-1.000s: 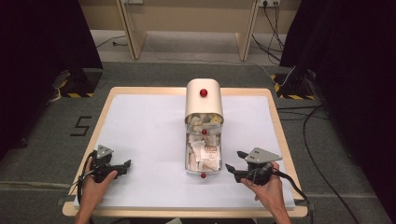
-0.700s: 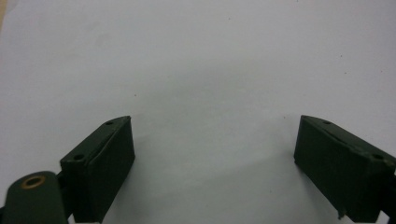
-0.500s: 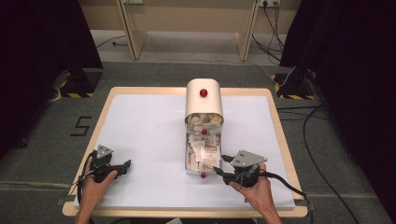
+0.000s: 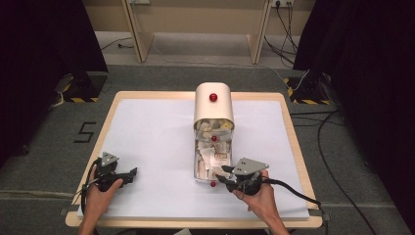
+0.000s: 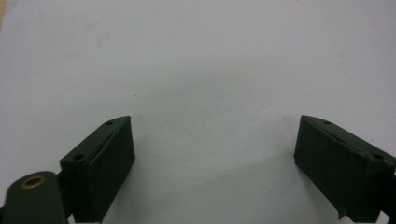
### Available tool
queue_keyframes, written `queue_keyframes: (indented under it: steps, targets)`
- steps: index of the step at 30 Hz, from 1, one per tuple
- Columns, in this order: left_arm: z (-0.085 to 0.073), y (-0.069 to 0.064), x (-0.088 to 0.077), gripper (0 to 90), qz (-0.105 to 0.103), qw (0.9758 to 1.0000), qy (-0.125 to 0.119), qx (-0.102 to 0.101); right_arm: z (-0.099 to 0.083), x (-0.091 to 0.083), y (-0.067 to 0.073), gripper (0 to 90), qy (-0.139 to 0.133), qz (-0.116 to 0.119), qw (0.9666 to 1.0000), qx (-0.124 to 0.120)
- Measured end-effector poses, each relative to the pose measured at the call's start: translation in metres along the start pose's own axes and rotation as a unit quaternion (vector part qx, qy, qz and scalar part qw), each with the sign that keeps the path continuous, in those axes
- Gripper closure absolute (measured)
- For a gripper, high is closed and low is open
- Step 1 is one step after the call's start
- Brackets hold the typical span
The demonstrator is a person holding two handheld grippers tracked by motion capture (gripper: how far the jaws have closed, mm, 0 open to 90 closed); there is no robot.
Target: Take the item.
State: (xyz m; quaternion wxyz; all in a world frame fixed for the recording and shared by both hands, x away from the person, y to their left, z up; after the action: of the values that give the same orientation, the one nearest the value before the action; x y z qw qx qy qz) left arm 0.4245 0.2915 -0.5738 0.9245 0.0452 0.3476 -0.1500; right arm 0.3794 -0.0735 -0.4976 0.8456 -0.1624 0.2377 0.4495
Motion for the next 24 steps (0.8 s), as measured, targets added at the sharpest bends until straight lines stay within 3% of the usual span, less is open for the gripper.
queue_keyframes:
  steps: [8,15,24]
  targets:
    - [0.0,0.0,0.0,11.3,0.0,1.0,0.0,0.0,-0.004,0.015,0.0,74.0,0.015,0.011,0.9998,-0.005]
    - [0.0,0.0,0.0,11.3,0.0,1.0,0.0,0.0,-0.004,0.018,0.0,85.2,0.016,0.019,0.9996,-0.011]
    - [0.0,0.0,0.0,11.3,0.0,1.0,0.0,0.0,0.006,0.009,0.0,88.1,-0.01,0.027,0.9996,-0.004]
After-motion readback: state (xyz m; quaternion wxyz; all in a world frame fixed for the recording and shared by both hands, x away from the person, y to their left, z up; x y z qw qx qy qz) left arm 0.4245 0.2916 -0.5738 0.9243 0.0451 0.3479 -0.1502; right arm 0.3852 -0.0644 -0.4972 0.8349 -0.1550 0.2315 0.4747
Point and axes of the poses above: each handheld gripper's, and its own axes: x roughly forward along the jaws, z roughly out of its top, y roughly to its left, the point moved 9 cm from there along x, roughly forward along the jaws
